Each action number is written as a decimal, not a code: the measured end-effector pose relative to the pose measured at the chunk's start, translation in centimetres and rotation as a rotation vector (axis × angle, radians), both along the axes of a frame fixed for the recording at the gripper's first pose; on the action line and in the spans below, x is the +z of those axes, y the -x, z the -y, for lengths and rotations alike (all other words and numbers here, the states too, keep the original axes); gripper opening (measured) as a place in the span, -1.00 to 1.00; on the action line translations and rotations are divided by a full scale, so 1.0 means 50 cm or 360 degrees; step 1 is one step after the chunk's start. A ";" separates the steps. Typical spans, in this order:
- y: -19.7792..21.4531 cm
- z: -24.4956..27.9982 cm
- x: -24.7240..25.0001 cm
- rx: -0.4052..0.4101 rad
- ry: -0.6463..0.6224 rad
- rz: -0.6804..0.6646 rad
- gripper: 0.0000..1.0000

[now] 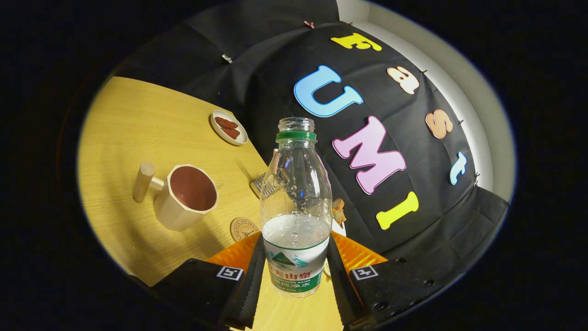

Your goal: Take the bottle from table, then pour the juice into the cup, finally place the bottle on the coaster

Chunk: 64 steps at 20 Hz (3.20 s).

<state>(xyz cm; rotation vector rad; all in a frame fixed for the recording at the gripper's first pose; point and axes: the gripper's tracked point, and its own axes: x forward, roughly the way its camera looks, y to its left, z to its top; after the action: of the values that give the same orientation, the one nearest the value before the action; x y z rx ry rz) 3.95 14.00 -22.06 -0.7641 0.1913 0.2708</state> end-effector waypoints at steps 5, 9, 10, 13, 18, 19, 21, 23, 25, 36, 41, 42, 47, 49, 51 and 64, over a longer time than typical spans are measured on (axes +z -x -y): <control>-0.001 0.008 -0.016 0.0014 0.0192 0.0011 0.40; -0.010 0.000 -0.027 0.0043 0.0299 0.0005 0.40; -0.011 0.000 -0.031 0.0050 0.0350 0.0013 0.40; -0.011 0.008 -0.044 0.0077 0.0468 0.0034 0.40; 0.000 0.011 -0.076 0.0133 0.0593 -0.0002 0.40; -0.003 0.014 -0.084 0.0141 0.0617 -0.0019 0.40; -0.004 0.015 -0.096 0.0155 0.0674 -0.0044 0.40; -0.007 0.016 -0.103 0.0173 0.0724 -0.0055 0.40; -0.005 0.017 -0.112 0.0187 0.0771 -0.0060 0.40; -0.017 0.014 -0.111 0.0263 0.0948 -0.0041 0.40; -0.019 0.013 -0.106 0.0295 0.1014 -0.0007 0.40; -0.020 0.014 -0.104 0.0291 0.1032 0.0001 0.40; -0.031 0.024 -0.094 0.0283 0.1094 0.0040 0.40; -0.032 0.025 -0.092 0.0291 0.1126 0.0048 0.40; -0.035 0.027 -0.089 0.0302 0.1154 0.0056 0.40; -0.046 0.028 -0.079 0.0333 0.1260 0.0091 0.40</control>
<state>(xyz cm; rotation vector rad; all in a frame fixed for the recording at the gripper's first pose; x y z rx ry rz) 6.26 12.61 -26.01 -1.5806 0.1624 0.3756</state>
